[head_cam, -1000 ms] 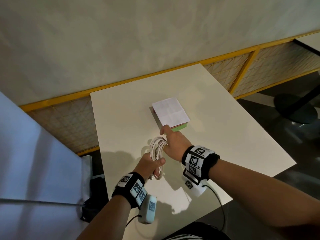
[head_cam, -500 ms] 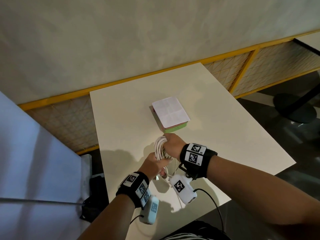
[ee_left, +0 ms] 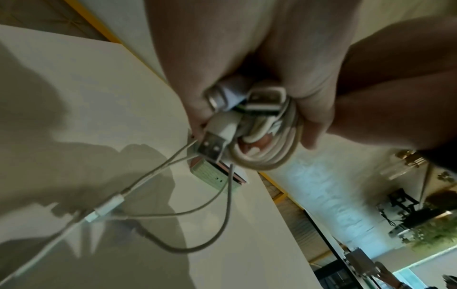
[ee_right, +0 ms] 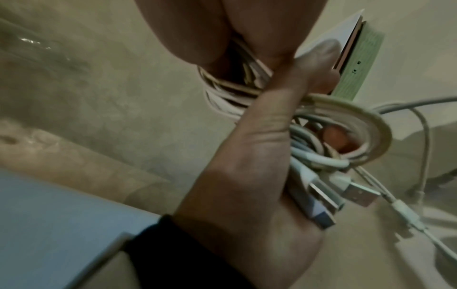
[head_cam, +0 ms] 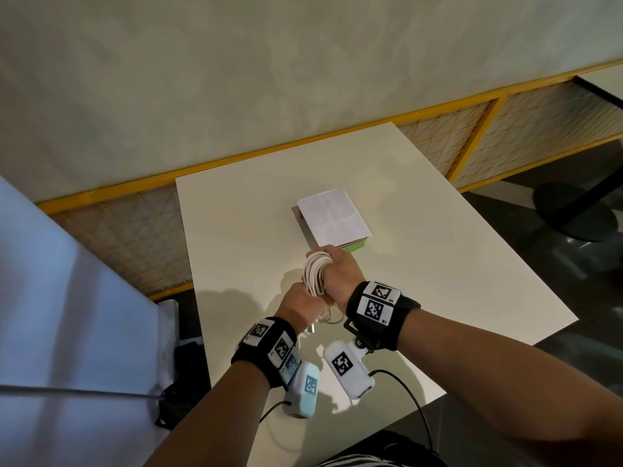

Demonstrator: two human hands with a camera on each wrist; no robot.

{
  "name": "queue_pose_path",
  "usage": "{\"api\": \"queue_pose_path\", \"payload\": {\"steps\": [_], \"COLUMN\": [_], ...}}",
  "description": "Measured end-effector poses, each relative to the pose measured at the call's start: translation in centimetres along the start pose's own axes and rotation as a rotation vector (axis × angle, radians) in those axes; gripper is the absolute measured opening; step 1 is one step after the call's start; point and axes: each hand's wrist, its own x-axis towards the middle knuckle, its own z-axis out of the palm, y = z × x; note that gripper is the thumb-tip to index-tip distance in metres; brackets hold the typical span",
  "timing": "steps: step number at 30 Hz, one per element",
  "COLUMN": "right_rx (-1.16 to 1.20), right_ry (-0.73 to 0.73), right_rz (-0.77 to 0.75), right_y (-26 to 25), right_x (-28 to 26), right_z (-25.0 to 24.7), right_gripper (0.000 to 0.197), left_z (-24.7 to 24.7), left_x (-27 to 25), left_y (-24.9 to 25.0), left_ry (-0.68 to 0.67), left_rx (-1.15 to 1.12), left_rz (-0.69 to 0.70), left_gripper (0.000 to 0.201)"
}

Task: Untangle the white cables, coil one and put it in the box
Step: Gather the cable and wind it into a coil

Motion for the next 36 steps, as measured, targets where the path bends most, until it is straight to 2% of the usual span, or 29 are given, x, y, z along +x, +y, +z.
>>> {"api": "queue_pose_path", "payload": {"steps": [3,6,8,9,11,15,18,20,23,24,26,28,32,36], "right_rx": [0.009,-0.050,-0.061,-0.060,-0.051,-0.007,0.032,0.043,0.085,0.102,0.099,0.073,0.017,-0.107], "right_ry": [0.043,0.056,0.058,0.062,0.060,0.057,0.063,0.061,0.027,0.007,-0.038,-0.082,-0.156,-0.234], "right_rz": [-0.034,-0.061,-0.085,-0.094,-0.100,-0.112,-0.129,-0.141,-0.155,-0.161,-0.167,-0.157,-0.107,-0.079], "right_y": [-0.1,-0.2,-0.2,-0.2,-0.3,-0.5,-0.6,-0.5,-0.4,-0.4,-0.5,-0.6,-1.0,-1.6], "right_x": [0.0,-0.1,-0.3,-0.3,-0.3,-0.5,-0.4,-0.4,-0.6,-0.5,-0.4,0.0,0.6,1.1], "right_z": [0.1,0.0,0.0,0.0,0.1,0.3,0.3,0.3,0.2,0.1,-0.1,-0.4,-0.8,-1.3], "right_gripper": [0.045,0.045,0.046,0.047,0.048,0.048,0.050,0.051,0.053,0.053,0.050,0.046,0.046,0.043], "left_z": [0.1,0.2,0.0,-0.1,-0.4,-0.7,-0.9,-1.0,-1.4,-1.5,-1.7,-1.7,-1.3,-0.7], "left_x": [0.1,-0.1,-0.4,-0.6,-1.0,-1.2,-1.2,-0.9,-0.6,-0.5,-0.7,-0.6,-0.5,-0.8], "left_y": [0.5,1.0,1.4,1.7,2.1,2.5,2.8,2.5,1.9,1.8,1.8,1.5,0.8,0.0], "left_ry": [0.022,0.083,0.142,0.164,0.214,0.319,0.331,0.330,0.308,0.262,0.150,0.088,-0.008,-0.085], "left_rx": [0.053,0.117,0.227,0.333,0.472,0.552,0.762,0.773,0.628,0.556,0.285,0.089,-0.061,-0.259], "left_rz": [0.017,-0.007,-0.067,-0.070,-0.024,-0.001,0.019,0.057,0.194,0.243,0.235,0.173,0.143,0.117], "left_gripper": [0.025,0.007,0.034,0.039,0.039,0.043,0.042,0.041,0.033,0.026,0.005,0.019,0.013,0.021]}}
